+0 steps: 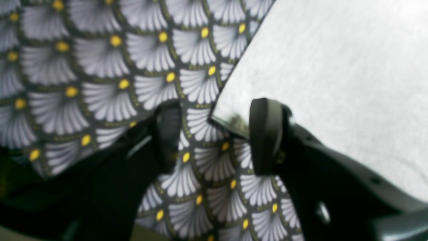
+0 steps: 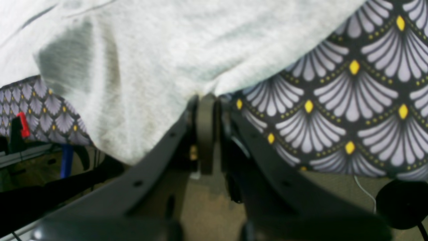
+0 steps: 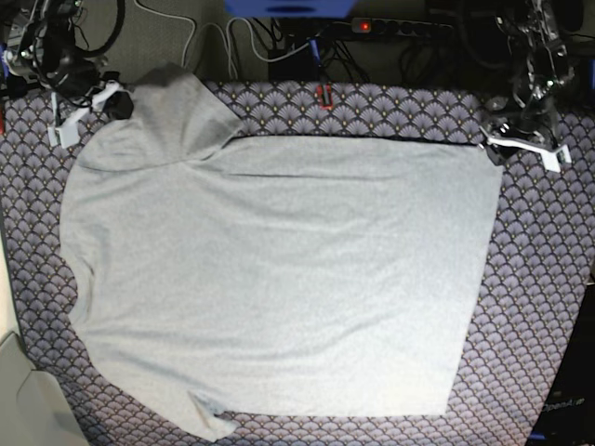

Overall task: Fold the T-shirt properly
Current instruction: 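Move the left gripper to the shirt's hem corner and grasp it, then lift the shirt edge with both grippers and fold it over the body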

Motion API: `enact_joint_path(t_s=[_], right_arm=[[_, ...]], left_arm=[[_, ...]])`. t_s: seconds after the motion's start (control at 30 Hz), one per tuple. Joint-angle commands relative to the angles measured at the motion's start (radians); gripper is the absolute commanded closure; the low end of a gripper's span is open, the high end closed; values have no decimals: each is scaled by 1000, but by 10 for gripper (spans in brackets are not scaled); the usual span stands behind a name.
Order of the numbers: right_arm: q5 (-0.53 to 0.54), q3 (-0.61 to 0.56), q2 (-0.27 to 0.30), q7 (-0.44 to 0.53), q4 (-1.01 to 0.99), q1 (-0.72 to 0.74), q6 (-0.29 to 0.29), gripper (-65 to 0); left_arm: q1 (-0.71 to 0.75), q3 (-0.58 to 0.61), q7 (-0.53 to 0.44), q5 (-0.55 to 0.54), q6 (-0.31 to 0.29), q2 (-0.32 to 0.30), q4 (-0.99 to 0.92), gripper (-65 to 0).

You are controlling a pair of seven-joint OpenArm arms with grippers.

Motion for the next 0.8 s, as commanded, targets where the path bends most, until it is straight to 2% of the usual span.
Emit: enact_joint_path(t_s=[0.0, 0.4, 0.47, 0.73, 0.77], right_arm=[[12, 4, 15, 11, 13, -2, 17, 0], [12, 4, 15, 11, 11, -2, 17, 0], [12, 4, 15, 11, 11, -2, 17, 0], [12, 6, 17, 13, 16, -1, 19, 0], [12, 9, 17, 14, 17, -1, 19, 0]], left_arm=[[-8, 4, -1, -5, -1, -12, 3, -325], [-14, 71, 5, -13, -1, -7, -3, -321], [-3, 71, 5, -7, -1, 5, -3, -276], [-3, 65, 5, -5, -1, 0, -3, -11], [-3, 65, 5, -5, -1, -1, -3, 0]])
